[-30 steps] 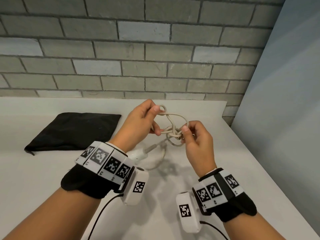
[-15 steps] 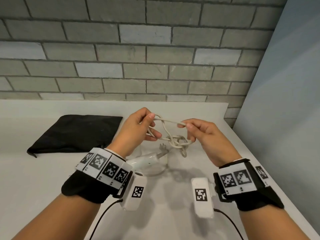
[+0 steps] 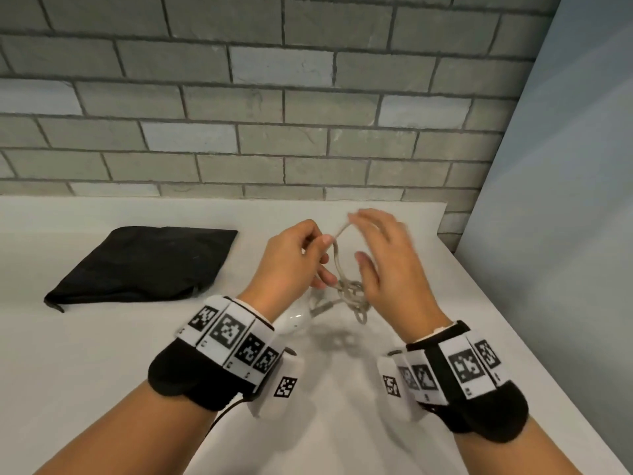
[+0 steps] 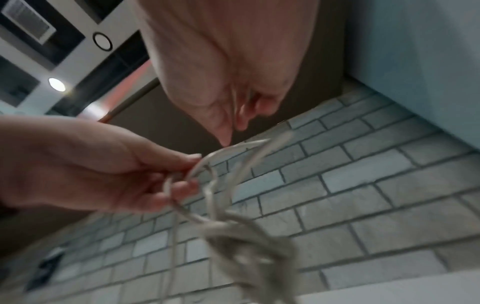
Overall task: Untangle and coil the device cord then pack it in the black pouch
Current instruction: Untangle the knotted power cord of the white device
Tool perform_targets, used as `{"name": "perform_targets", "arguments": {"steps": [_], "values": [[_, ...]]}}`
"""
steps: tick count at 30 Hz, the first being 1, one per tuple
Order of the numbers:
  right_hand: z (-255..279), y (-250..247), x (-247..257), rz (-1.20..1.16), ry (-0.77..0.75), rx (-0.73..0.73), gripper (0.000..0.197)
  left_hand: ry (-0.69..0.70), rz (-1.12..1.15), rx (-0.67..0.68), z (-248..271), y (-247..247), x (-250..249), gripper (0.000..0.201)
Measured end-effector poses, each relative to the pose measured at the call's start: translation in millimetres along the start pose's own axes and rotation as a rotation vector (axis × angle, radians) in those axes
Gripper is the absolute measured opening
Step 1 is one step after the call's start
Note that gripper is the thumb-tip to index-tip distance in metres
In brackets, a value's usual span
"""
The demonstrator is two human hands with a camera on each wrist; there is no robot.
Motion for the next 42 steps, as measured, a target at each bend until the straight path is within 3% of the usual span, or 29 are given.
{"name": "perform_targets", "arguments": {"steps": [3, 6, 11, 13, 15, 17, 19, 21, 24, 26, 28, 30, 32, 35, 39, 42], "values": [[0.5, 21.3, 0.4, -0.066, -0.012, 0.159, 0.033, 0.000, -0.043, 0.052, 2.4, 12.8, 5.5, 0.020], [6.1, 4.4, -19.9, -0.098, 0.044, -0.062, 0.023, -0.042, -0.100, 0.062, -1.6, 8.7, 17.9, 0.021], [34.0, -38.9, -91.8, -0.227, 0.556, -0.540, 0.016, -0.198, -0.061, 0.160, -9.4, -8.1, 44.1, 0.024], [45.4, -39.8, -113.6, -0.332, 0.724, -0.626, 0.015, -0.244, 0.000, 0.215, -8.0, -10.5, 48.7, 0.025], [51.8, -28.9, -121.1, -0.425, 0.832, -0.560, 0.012, -0.242, 0.058, 0.263, -7.0, -7.6, 47.3, 0.024], [55.3, -16.5, -119.0, -0.379, 0.855, -0.441, 0.023, -0.224, 0.080, 0.285, -6.1, -1.4, 44.0, 0.024], [50.5, -6.9, -105.7, -0.175, 0.706, -0.236, 0.038, -0.207, 0.099, 0.289, -6.1, 3.6, 42.3, 0.023], [38.9, 4.4, -77.0, -0.043, 0.409, -0.051, 0.052, -0.195, 0.104, 0.291, -6.5, 7.4, 42.5, 0.024], [22.2, 26.3, -22.1, -0.130, 0.012, 0.177, 0.065, -0.174, 0.093, 0.311, -5.9, 14.8, 42.7, 0.021], [21.0, 44.2, -10.4, -0.144, -0.030, 0.364, 0.066, -0.164, 0.098, 0.301, -5.6, 16.3, 42.5, 0.020], [22.3, 49.4, -17.3, -0.163, 0.040, 0.431, 0.058, -0.169, 0.111, 0.263, -7.0, 13.2, 43.7, 0.021], [22.1, 43.0, -25.5, -0.192, 0.060, 0.383, 0.038, -0.177, 0.105, 0.214, -9.4, 8.1, 46.3, 0.023], [17.7, 27.1, -31.7, -0.286, 0.072, 0.227, 0.016, -0.178, 0.078, 0.158, -11.1, 3.0, 50.1, 0.026], [12.9, -3.9, -41.9, -0.401, 0.166, -0.095, 0.016, -0.162, 0.022, 0.080, -13.3, -1.8, 51.9, 0.029], [14.3, -24.5, -50.6, -0.459, 0.293, -0.363, 0.012, -0.137, -0.068, -0.016, -19.3, -8.9, 48.0, 0.028], [22.9, -38.3, -69.7, -0.491, 0.431, -0.564, 0.017, -0.171, -0.005, -0.022, -19.8, -13.1, 48.8, 0.026]]}}
Point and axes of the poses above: each hand's wrist, its own z-axis away from the middle knuckle, its own y-axis out of the palm, x = y × z, the point moved 5 cm from there along -z, towards the middle knuckle, and after that the axes turned 12 degrees about -y, right-handed, at the moved point
